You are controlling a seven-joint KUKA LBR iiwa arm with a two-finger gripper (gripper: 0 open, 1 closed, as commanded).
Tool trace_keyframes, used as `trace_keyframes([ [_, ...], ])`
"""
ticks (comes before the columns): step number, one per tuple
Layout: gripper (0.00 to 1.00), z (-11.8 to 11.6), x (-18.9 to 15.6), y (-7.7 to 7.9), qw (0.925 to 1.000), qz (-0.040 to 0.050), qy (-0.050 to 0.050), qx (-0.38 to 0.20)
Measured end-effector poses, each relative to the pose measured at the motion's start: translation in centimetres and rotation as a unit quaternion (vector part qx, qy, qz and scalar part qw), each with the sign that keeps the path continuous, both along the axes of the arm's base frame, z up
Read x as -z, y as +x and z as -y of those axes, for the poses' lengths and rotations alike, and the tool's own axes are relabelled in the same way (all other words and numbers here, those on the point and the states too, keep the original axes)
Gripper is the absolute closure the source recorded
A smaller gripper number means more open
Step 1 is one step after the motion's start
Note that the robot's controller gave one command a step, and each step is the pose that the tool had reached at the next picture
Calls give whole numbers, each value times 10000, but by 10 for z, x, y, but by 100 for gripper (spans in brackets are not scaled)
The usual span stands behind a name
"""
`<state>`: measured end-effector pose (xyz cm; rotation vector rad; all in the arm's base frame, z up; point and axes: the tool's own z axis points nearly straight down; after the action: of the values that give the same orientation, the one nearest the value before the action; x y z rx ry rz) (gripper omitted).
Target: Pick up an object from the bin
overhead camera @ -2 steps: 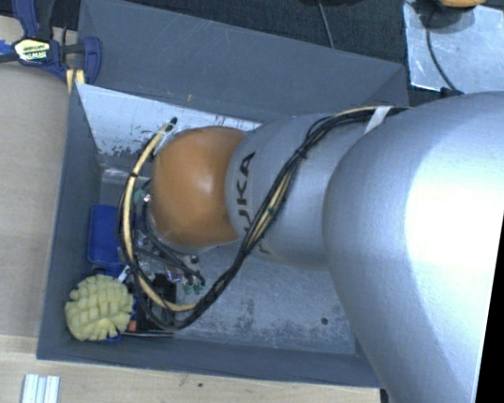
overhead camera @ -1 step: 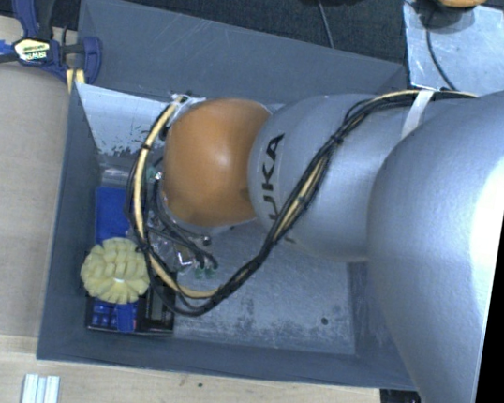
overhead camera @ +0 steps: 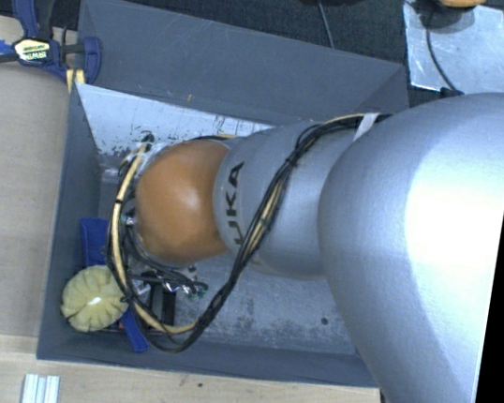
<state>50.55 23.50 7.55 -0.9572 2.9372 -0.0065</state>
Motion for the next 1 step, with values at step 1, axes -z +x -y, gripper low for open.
trace_keyframes([
  [1,100,5,-28,0,9942,-32,59,1077],
])
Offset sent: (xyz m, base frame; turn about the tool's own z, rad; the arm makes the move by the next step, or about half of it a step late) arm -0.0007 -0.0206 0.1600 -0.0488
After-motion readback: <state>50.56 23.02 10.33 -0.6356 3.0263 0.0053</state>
